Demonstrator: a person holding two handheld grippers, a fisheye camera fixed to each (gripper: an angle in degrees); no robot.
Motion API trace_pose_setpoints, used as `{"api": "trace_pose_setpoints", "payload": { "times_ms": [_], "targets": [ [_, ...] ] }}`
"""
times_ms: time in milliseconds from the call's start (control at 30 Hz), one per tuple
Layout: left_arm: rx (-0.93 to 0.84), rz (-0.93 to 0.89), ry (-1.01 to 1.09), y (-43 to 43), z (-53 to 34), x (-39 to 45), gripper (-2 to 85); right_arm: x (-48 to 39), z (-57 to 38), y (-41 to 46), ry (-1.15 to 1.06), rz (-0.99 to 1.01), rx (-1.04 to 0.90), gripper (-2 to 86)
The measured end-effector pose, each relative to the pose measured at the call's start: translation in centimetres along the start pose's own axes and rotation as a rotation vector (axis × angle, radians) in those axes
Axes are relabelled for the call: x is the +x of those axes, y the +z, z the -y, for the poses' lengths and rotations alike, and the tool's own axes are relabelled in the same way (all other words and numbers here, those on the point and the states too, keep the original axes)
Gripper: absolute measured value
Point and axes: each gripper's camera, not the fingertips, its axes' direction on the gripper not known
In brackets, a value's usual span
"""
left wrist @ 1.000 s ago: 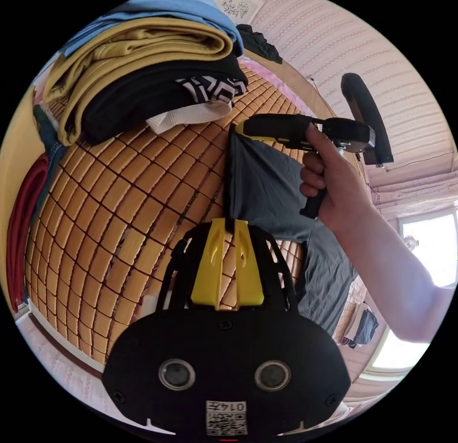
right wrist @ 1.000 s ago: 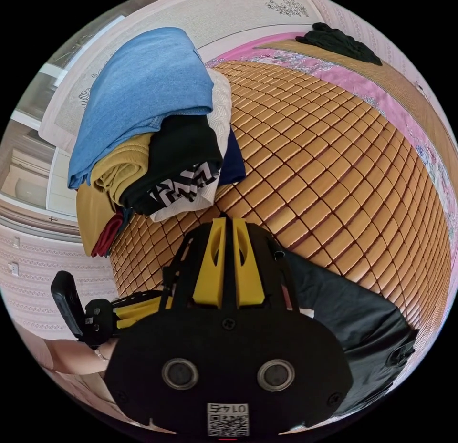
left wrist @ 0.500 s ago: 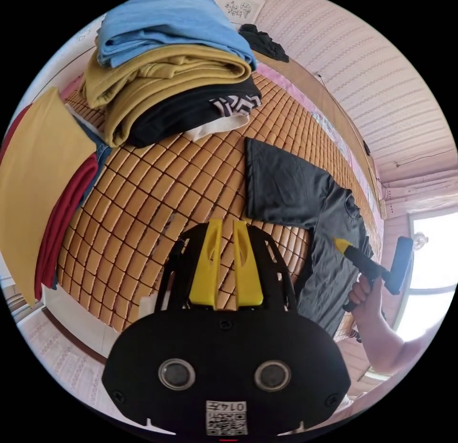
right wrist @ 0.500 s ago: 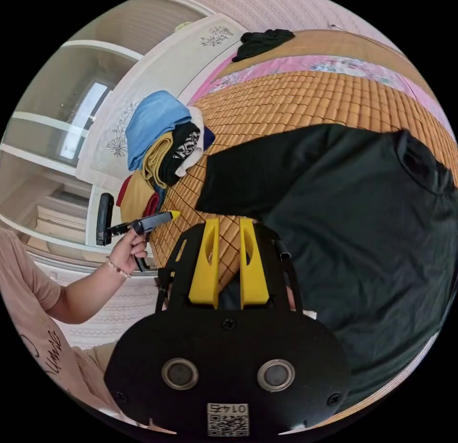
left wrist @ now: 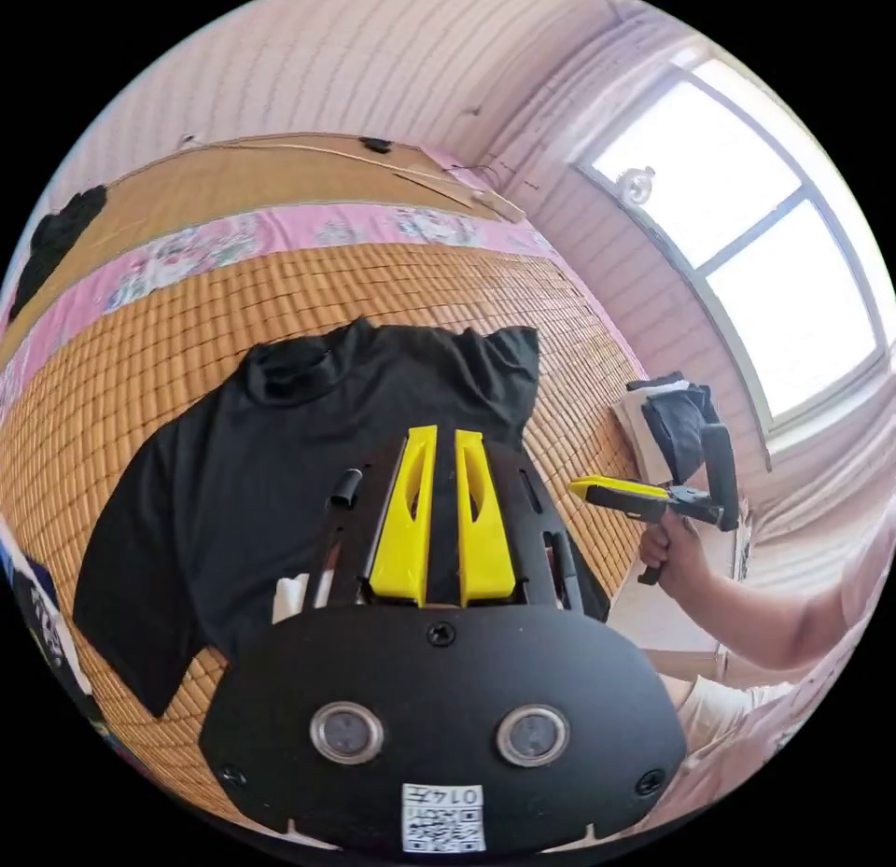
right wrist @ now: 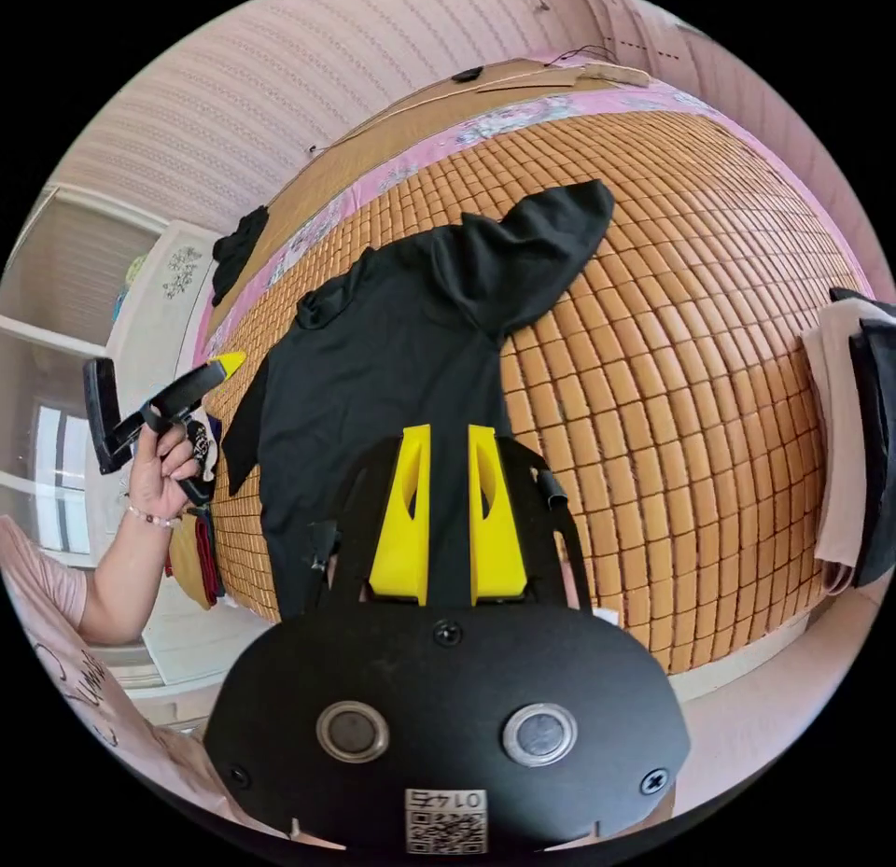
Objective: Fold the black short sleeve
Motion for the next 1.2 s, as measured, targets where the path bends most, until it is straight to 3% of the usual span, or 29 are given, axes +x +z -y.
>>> {"api": "trace_pose_setpoints", "payload": {
  "times_ms": [133, 267, 400, 500, 600, 767, 867, 1033, 1200],
  "targets": [
    [-0.09, -0.043, 0.218, 11.0, 9.0, 10.5, 5.6, 5.5, -2.5, -2.4, 0.098, -0.016, 0.05, 6.8],
    [-0.179, -0.018, 0.297, 20.0, 14.3, 16.5, 6.8, 9.5, -3.8, -3.9, 0.152, 0.001, 0.083, 6.9],
    [-0.282, 0.127, 0.363, 28.6, 17.0, 20.1, 6.9, 13.1, -4.3, -5.1, 0.167, 0.057, 0.102, 7.1],
    [-0.366, 0.237, 0.374, 32.7, 17.5, 20.2, 1.2, 15.0, -4.8, -5.6, 0.181, 0.075, 0.108, 7.2],
    [-0.324, 0.175, 0.406, 32.1, 17.5, 19.3, -0.4, 16.3, -4.9, -5.9, 0.231, 0.146, 0.123, 7.2],
    [-0.132, 0.054, 0.295, 23.1, 16.0, 14.0, -0.9, 15.8, -3.9, -7.1, 0.248, 0.229, 0.203, 6.9],
    [-0.102, 0.114, 0.167, 18.8, 13.0, 8.2, -1.0, 14.5, -2.6, -6.6, 0.19, 0.261, 0.188, 7.1],
    [-0.203, 0.251, -0.095, 17.3, 7.7, -1.0, -0.7, 11.7, -0.5, -3.9, 0.054, 0.219, 0.079, 8.2],
    [-0.143, 0.217, -0.091, 17.2, 7.4, -1.3, 1.7, 9.2, 1.2, -2.4, -0.044, 0.139, 0.025, 8.2]
  ]
}}
